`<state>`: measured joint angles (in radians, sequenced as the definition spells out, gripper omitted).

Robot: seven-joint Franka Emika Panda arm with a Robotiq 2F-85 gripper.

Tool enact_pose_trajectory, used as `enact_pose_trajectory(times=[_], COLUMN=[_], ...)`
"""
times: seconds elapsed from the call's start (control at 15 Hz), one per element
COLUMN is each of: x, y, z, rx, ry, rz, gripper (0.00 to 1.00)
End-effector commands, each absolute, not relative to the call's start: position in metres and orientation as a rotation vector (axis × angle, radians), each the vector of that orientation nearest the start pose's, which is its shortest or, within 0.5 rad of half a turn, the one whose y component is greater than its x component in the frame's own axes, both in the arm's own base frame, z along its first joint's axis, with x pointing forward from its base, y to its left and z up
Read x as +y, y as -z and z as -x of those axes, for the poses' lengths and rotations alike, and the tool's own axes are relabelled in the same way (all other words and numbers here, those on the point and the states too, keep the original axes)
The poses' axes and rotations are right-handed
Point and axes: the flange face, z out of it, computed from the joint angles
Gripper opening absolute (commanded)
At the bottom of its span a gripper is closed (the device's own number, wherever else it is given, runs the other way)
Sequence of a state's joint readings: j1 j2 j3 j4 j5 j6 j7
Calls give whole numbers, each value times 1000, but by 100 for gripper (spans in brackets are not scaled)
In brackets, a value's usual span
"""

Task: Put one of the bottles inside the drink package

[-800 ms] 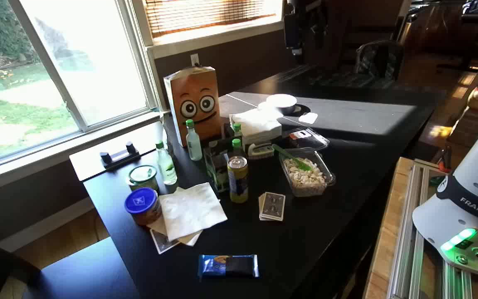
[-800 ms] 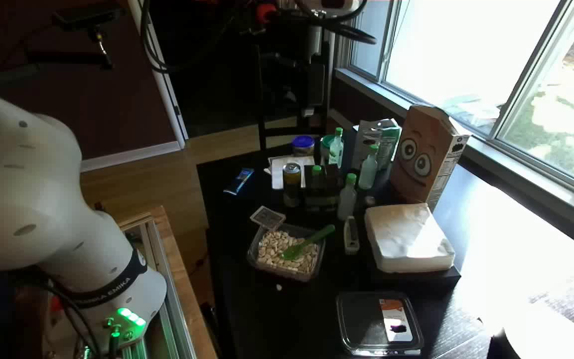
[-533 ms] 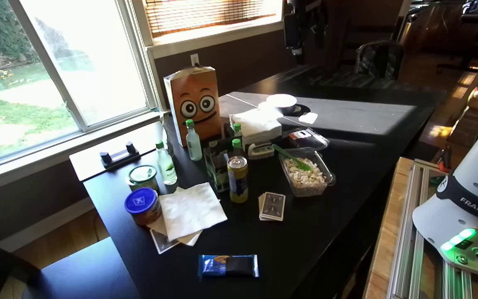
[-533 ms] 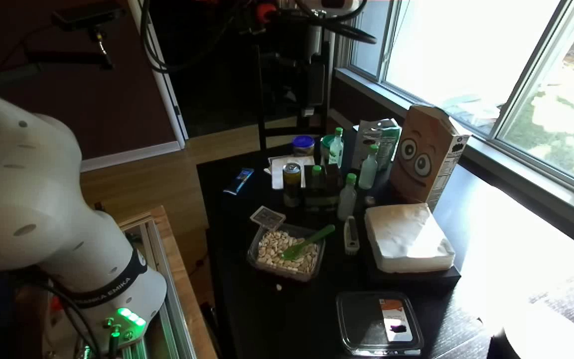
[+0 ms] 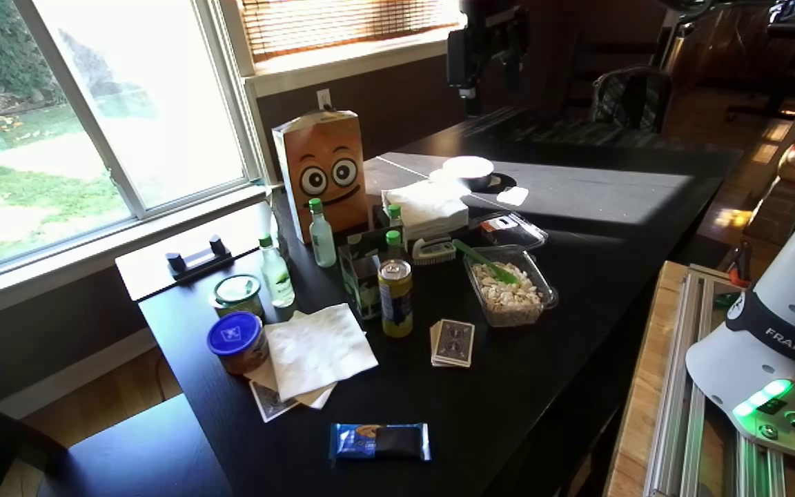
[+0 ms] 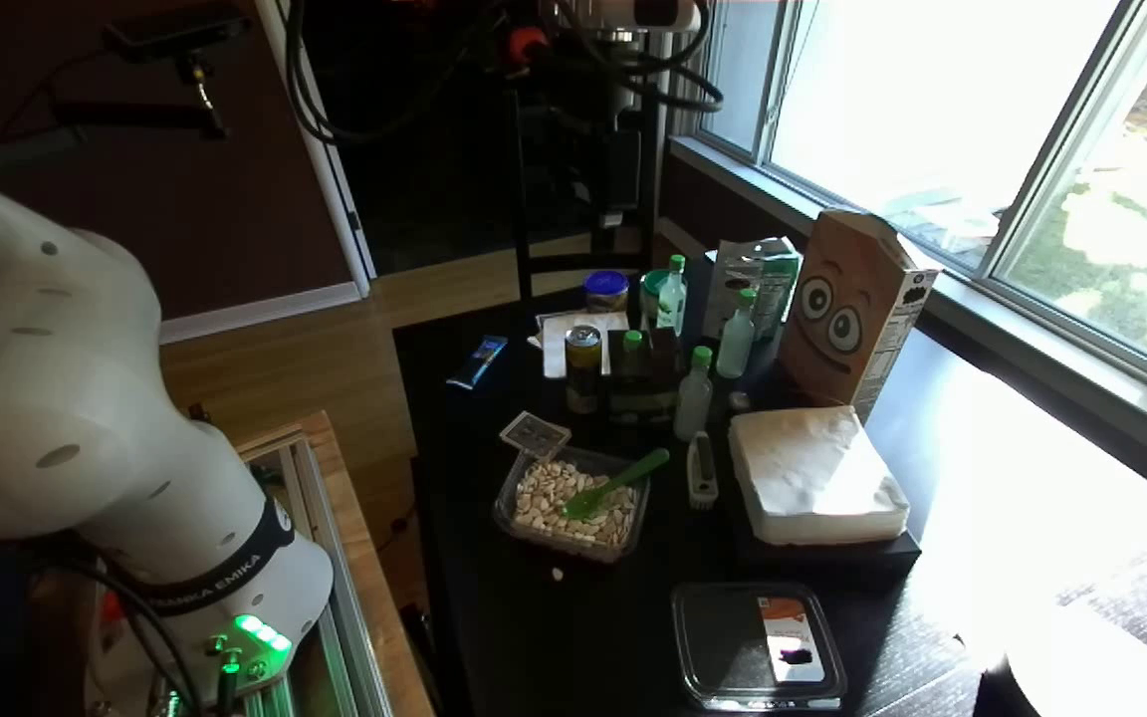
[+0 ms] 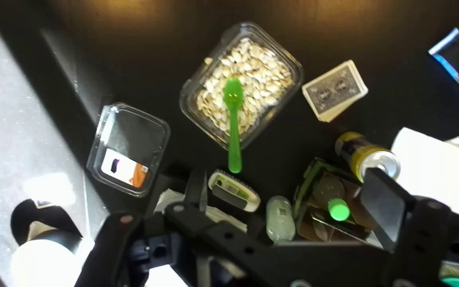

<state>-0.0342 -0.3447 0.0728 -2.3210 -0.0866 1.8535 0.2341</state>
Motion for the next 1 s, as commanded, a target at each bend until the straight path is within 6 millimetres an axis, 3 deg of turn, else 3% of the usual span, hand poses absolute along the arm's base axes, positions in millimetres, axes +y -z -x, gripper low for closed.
enact_pose_trajectory(times=[0.0, 0.2, 0.4, 0.67, 0.8, 0.87, 0.93], x=[65, 100, 119, 119, 113, 112, 109], y=[-450, -433, -417, -372, -350, -368, -357], z=[-475, -513, -549, -605, -627, -595, -603], rx=[355, 268, 315, 368, 362, 351, 358], ry=[-28, 99, 213, 245, 140, 198, 179], rz=[3157, 3150, 3139, 3201, 3247, 3205, 3208], gripper=[100, 100, 100, 100, 100, 100, 100])
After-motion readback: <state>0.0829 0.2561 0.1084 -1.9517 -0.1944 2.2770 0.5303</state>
